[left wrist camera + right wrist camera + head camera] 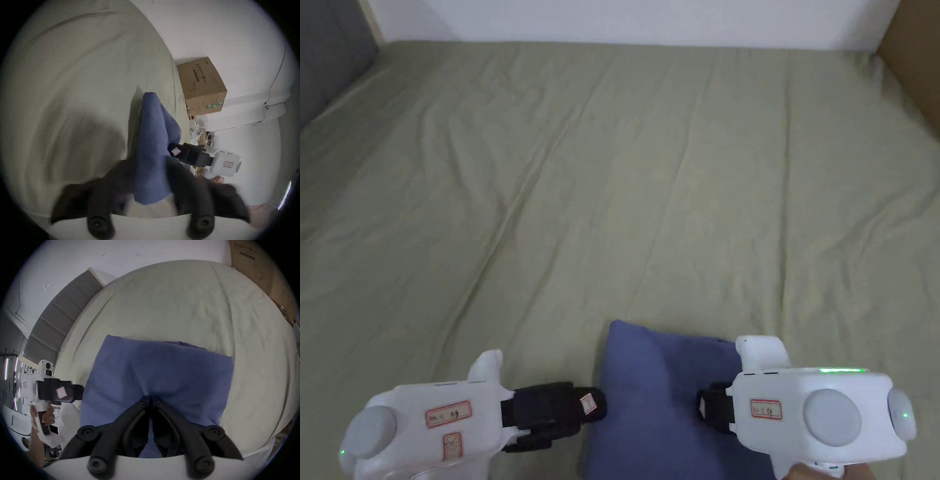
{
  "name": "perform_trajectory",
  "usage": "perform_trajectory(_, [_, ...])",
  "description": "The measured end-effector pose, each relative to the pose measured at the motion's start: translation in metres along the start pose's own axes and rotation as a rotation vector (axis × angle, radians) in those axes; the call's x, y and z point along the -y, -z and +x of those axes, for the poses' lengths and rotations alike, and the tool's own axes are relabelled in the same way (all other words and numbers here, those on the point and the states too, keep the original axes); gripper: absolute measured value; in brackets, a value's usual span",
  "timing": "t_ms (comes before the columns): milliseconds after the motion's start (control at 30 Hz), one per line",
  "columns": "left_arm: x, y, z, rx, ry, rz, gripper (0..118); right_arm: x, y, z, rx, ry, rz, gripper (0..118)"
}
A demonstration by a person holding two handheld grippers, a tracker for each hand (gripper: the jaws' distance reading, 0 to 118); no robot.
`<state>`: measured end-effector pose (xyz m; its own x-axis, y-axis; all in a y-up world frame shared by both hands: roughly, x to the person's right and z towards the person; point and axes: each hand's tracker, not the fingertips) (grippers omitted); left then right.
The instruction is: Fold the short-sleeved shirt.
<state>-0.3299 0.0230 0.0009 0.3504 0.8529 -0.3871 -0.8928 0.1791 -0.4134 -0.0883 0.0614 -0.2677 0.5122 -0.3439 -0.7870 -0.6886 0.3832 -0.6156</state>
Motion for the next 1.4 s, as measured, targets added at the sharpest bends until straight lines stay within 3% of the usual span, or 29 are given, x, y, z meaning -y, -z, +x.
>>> perform_trajectory(33, [-0.004,0.008,0.003,0.016,-0.001,-0.02,93,0.0,0.001,0.0,-0.003,-0.002,-0.004,3])
perform_trajectory(67, [-0.007,0.014,0.005,0.027,-0.003,-0.032,111,0.001,0.001,-0.001,-0.003,-0.003,-0.005,3])
perform_trajectory(100, [-0.011,0.019,0.005,0.073,-0.011,-0.049,118,0.001,0.0,-0.001,-0.002,-0.004,-0.005,3])
perform_trajectory(367, [-0.032,0.074,-0.003,0.239,-0.145,-0.162,118,0.002,0.0,0.004,-0.024,0.04,-0.003,3])
perform_trajectory(400, [-0.034,0.082,-0.001,0.249,-0.158,-0.194,115,0.002,0.0,0.005,-0.03,0.052,-0.004,3])
perform_trajectory(433, [-0.03,0.086,-0.007,0.244,-0.169,-0.2,98,0.002,0.0,0.006,-0.035,0.06,-0.005,3])
perform_trajectory(467, [-0.031,0.089,-0.005,0.199,-0.138,-0.218,67,0.001,0.0,0.006,-0.036,0.063,-0.007,3])
perform_trajectory(500, [-0.032,0.091,-0.001,0.08,-0.076,-0.224,19,0.001,-0.001,0.006,-0.034,0.065,-0.008,3])
perform_trajectory(533, [-0.031,0.093,0.002,-0.048,-0.016,-0.224,19,0.001,-0.002,0.006,-0.035,0.067,-0.008,3])
perform_trajectory(567, [-0.027,0.091,-0.006,-0.008,-0.032,-0.233,19,0.001,-0.003,0.006,-0.04,0.07,-0.008,3])
perform_trajectory(600, [-0.029,0.086,-0.007,0.134,-0.124,-0.22,19,0.0,-0.006,0.004,-0.038,0.075,-0.01,3])
perform_trajectory(633, [-0.03,0.083,-0.005,0.136,-0.141,-0.215,19,0.0,-0.009,0.002,-0.038,0.075,-0.005,3])
perform_trajectory(700, [-0.036,0.074,-0.004,0.07,-0.034,-0.209,19,-0.001,-0.018,-0.001,-0.044,0.07,0.016,3])
perform_trajectory(900, [-0.068,0.019,0.003,-0.052,0.085,-0.178,19,-0.008,-0.035,-0.007,-0.039,0.069,0.073,3])
perform_trajectory(1033, [-0.106,-0.044,-0.006,-0.25,0.158,-0.121,19,-0.01,-0.036,-0.006,-0.02,0.075,0.082,3])
perform_trajectory(1200, [-0.148,-0.13,-0.022,-0.47,0.132,0.006,19,-0.012,-0.031,-0.01,-0.002,0.09,0.077,3])
perform_trajectory(1400, [-0.194,-0.183,-0.043,-0.915,0.267,-0.052,19,-0.02,-0.021,-0.025,0.007,0.078,0.06,3])
